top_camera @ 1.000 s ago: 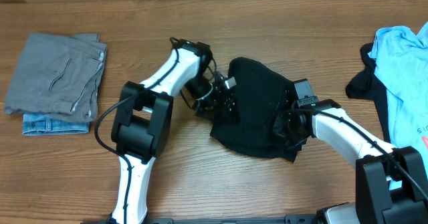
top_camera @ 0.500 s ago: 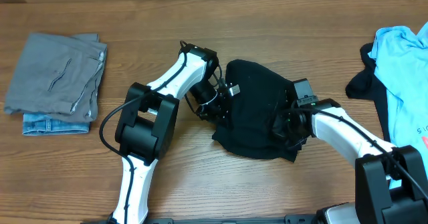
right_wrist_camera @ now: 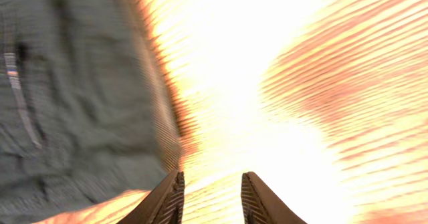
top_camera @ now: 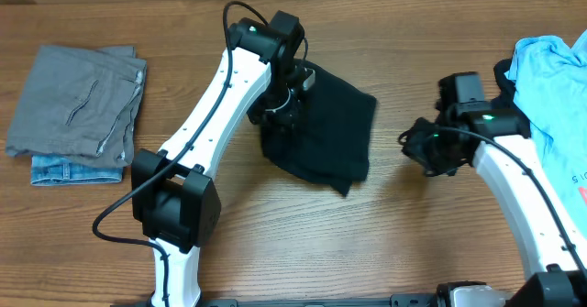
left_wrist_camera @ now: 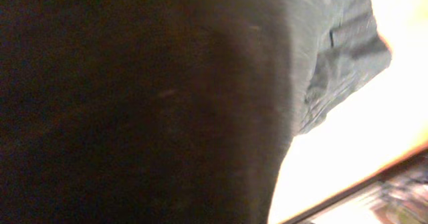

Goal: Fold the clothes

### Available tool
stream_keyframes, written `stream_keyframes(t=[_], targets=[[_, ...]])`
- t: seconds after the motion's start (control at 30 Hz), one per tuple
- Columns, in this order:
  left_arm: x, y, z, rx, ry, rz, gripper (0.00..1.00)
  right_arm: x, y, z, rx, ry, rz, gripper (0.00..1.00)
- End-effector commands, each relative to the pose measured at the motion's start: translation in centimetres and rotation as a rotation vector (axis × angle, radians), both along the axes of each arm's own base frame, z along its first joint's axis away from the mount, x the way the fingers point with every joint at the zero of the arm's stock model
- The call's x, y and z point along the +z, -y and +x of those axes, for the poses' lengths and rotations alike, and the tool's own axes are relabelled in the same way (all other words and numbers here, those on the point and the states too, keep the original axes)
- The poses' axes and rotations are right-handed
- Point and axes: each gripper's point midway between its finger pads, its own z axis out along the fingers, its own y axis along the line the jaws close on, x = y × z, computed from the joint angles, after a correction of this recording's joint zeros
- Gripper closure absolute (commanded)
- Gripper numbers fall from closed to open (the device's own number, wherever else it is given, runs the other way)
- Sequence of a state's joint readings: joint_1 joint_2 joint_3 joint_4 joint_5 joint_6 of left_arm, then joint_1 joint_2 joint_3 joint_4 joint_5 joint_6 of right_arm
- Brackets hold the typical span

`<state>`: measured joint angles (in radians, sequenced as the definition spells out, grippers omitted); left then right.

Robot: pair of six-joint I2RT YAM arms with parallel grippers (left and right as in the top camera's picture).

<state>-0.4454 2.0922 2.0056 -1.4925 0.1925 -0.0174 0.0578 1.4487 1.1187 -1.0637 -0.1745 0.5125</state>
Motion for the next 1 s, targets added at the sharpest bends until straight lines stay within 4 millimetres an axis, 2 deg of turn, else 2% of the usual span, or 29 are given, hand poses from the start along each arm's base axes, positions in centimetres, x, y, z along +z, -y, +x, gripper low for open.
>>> stream_keyframes(t=[0.0,0.07,0.2,0.37,0.5,0.57,0.6,0.67,0.7,0.83,0.87,0.97], targets=[[0.3,-2.4,1.5,-0.072,0.123,0.189,0.96,0.2,1.9,0.1,-0.003,0.005,-0.029,0.68],[0.4,-2.2,1.5,-0.091,0.144,0.221,0.96,0.1,2.4,0.0,-0.015,-0.002,-0.03,0.68],[0.4,-0.6,1.3,-0.117,0.158,0.189,0.96,0.1,3.1,-0.1,-0.026,-0.004,-0.034,0.68],[0.7,4.0,0.2,-0.136,0.113,-0.039,0.96,-0.2,4.6,-0.2,-0.047,-0.01,-0.119,0.68],[1.3,5.7,0.8,-0.141,0.15,-0.094,0.96,-0.2,5.3,-0.5,-0.072,-0.025,-0.123,0.67],[2.4,7.8,1.1,-0.156,0.167,-0.203,0.96,-0.3,5.9,-0.7,-0.093,-0.036,-0.122,0.67],[4.4,10.8,1.2,-0.181,0.177,-0.371,0.96,-0.3,6.3,-0.8,-0.108,-0.041,-0.121,0.68],[6.9,12.9,1.8,-0.161,0.2,-0.502,0.96,-0.3,6.7,-1.0,-0.123,-0.047,-0.119,0.68],[8.7,14.0,2.7,-0.115,0.224,-0.57,0.96,-0.3,6.9,-1.1,-0.131,-0.05,-0.115,0.68],[16.2,17.0,5.1,0.026,0.271,-0.83,0.96,-0.4,7.8,-1.7,-0.17,-0.073,-0.099,0.68],[18.7,17.9,5.4,0.055,0.271,-0.917,0.96,-0.4,8.1,-1.8,-0.182,-0.079,-0.099,0.68],[23.0,19.0,6.5,0.154,0.255,-1.066,0.96,-0.4,9.1,-2.2,-0.218,-0.091,-0.096,0.69]])
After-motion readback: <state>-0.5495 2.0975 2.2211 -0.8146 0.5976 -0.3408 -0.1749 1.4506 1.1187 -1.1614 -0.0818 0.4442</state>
